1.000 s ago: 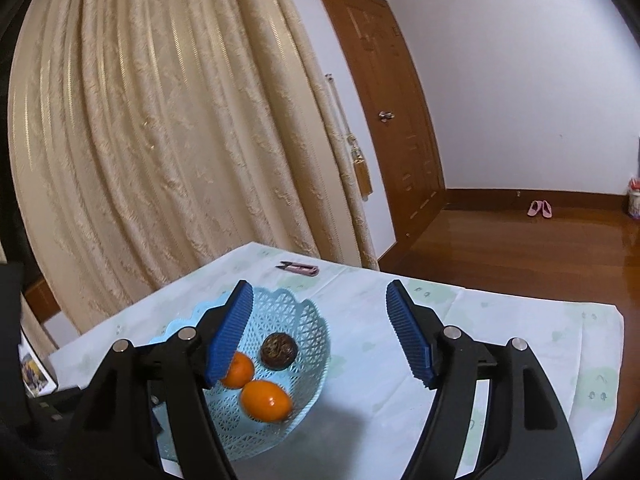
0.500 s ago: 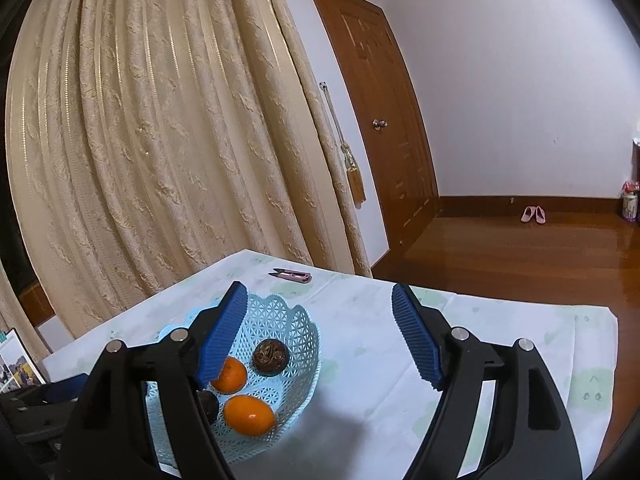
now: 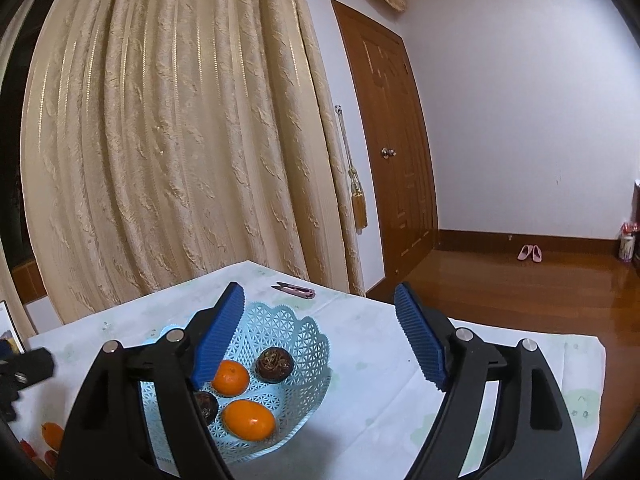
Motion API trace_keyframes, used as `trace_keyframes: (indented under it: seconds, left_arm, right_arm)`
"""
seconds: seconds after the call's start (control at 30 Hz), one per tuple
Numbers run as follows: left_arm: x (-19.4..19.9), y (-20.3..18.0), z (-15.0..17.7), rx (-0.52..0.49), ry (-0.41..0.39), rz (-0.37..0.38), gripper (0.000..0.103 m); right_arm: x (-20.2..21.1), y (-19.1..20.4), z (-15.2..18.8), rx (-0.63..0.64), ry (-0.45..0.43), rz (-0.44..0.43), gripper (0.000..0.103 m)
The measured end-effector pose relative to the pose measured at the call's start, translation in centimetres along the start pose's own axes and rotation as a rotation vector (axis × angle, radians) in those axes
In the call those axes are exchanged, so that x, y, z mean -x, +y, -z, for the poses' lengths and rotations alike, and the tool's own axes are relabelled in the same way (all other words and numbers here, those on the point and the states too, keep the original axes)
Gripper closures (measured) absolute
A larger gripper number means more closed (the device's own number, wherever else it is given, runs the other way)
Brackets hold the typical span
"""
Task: Organize fruits
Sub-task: 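Withdraw both tools from the basket back toward the remaining fruit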
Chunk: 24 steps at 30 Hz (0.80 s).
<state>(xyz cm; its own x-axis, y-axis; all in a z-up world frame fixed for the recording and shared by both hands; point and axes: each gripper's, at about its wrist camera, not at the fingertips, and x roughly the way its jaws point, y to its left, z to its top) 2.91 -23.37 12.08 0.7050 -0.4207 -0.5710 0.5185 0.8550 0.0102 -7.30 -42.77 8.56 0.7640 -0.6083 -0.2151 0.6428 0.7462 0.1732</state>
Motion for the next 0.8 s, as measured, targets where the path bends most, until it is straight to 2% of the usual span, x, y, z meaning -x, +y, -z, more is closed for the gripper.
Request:
trace_keyframes:
  seconds: [0.53,0.67,0.8]
  left_arm:
    - [6.1,6.9,2.3,0.103,-0.038,-0.098,0.014]
    - [7.4,8.3,2.9,0.121,-0.047,-0.118,0.014]
    - [8.4,9.8,3.8,0.133,-0.043,-0.142,0.014]
  right_arm:
    - [1.0,2.4,0.8,0.107,-0.048,0.001,0.018]
    - [1.6,3.2,1.0,0.130,-0.048,-0.015,0.018]
    - [2.6,4.1,1.3,0.123,-0.026,-0.067,0.017]
